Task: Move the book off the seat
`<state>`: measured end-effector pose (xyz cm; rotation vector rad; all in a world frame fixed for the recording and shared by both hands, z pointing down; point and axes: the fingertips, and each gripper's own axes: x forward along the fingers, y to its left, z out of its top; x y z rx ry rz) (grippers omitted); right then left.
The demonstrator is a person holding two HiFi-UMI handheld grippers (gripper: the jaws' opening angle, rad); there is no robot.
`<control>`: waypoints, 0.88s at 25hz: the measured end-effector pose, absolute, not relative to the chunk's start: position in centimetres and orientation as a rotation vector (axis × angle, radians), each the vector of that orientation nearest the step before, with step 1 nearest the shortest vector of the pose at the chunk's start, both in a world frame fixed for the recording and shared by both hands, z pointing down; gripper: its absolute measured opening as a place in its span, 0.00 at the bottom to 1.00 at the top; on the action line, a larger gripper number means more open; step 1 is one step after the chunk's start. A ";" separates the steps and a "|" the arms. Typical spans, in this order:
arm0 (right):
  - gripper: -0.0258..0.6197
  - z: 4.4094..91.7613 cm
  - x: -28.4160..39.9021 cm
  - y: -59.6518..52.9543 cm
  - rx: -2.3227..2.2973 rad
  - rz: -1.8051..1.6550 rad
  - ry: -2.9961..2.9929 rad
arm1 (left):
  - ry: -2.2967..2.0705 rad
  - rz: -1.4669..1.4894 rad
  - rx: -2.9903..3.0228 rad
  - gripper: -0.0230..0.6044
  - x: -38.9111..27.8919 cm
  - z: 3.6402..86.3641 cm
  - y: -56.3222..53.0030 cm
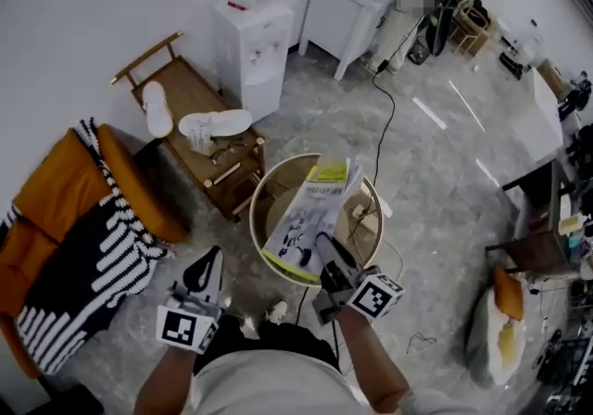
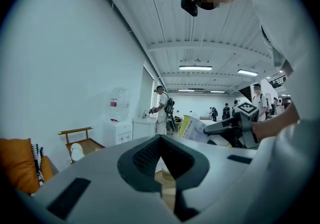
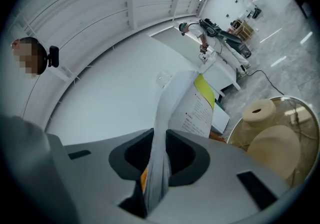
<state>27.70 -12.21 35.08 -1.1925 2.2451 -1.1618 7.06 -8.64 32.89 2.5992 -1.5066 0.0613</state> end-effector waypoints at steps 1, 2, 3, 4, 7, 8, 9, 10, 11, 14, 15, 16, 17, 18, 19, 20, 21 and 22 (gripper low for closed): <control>0.17 35.3 29.1 -11.8 -1.212 -1.157 2.233 | -1.492 0.065 2.613 0.06 8.2 32.8 -8.9; 0.17 35.5 30.4 -11.4 -1.233 -1.153 2.221 | -1.479 0.070 2.626 0.06 9.2 32.9 -9.2; 0.17 35.8 31.6 -11.1 -1.254 -1.150 2.209 | -1.465 0.076 2.637 0.06 10.1 33.0 -9.5; 0.17 36.0 32.6 -10.7 -1.276 -1.147 2.194 | -1.451 0.085 2.652 0.06 10.9 33.1 -10.0; 0.17 36.4 35.5 -9.9 -1.354 -1.137 2.139 | -1.377 0.105 2.719 0.06 13.6 32.7 -11.4; 0.17 36.6 36.2 -9.6 -1.380 -1.131 2.118 | -1.338 0.105 2.735 0.06 14.4 32.5 -11.7; 0.17 36.8 36.8 -9.3 -1.405 -1.125 2.097 | -1.296 0.105 2.747 0.06 15.2 32.5 -12.0; 0.17 37.0 37.2 -9.1 -1.431 -1.119 2.075 | -1.255 0.106 2.756 0.06 15.7 32.7 -12.3; 0.17 37.4 37.4 -8.8 -1.456 -1.116 2.054 | -1.214 0.111 2.762 0.06 16.1 33.2 -12.5; 0.17 38.8 38.2 -8.6 -1.533 -1.118 2.006 | -1.108 0.144 2.775 0.06 17.4 34.7 -13.6; 0.17 39.2 38.4 -8.7 -1.555 -1.121 1.993 | -1.078 0.151 2.784 0.06 17.8 35.1 -14.1; 0.17 39.6 38.5 -8.7 -1.575 -1.125 1.980 | -1.051 0.156 2.791 0.06 18.1 35.3 -14.5; 0.17 40.0 38.6 -8.7 -1.592 -1.129 1.966 | -1.025 0.157 2.797 0.06 18.5 35.5 -14.9; 0.17 40.3 38.6 -8.6 -1.605 -1.132 1.953 | -1.000 0.156 2.804 0.06 18.7 35.7 -15.2; 0.17 40.7 38.5 -8.5 -1.614 -1.135 1.940 | -0.979 0.155 2.812 0.06 18.9 35.9 -15.4; 0.17 41.1 38.4 -8.5 -1.621 -1.138 1.929 | -0.960 0.155 2.818 0.06 19.1 36.2 -15.6; 0.17 41.5 38.3 -8.6 -1.627 -1.142 1.921 | -0.945 0.155 2.821 0.06 19.1 36.5 -15.8; 0.17 42.0 38.2 -8.7 -1.634 -1.146 1.915 | -0.933 0.157 2.821 0.06 19.2 36.8 -16.0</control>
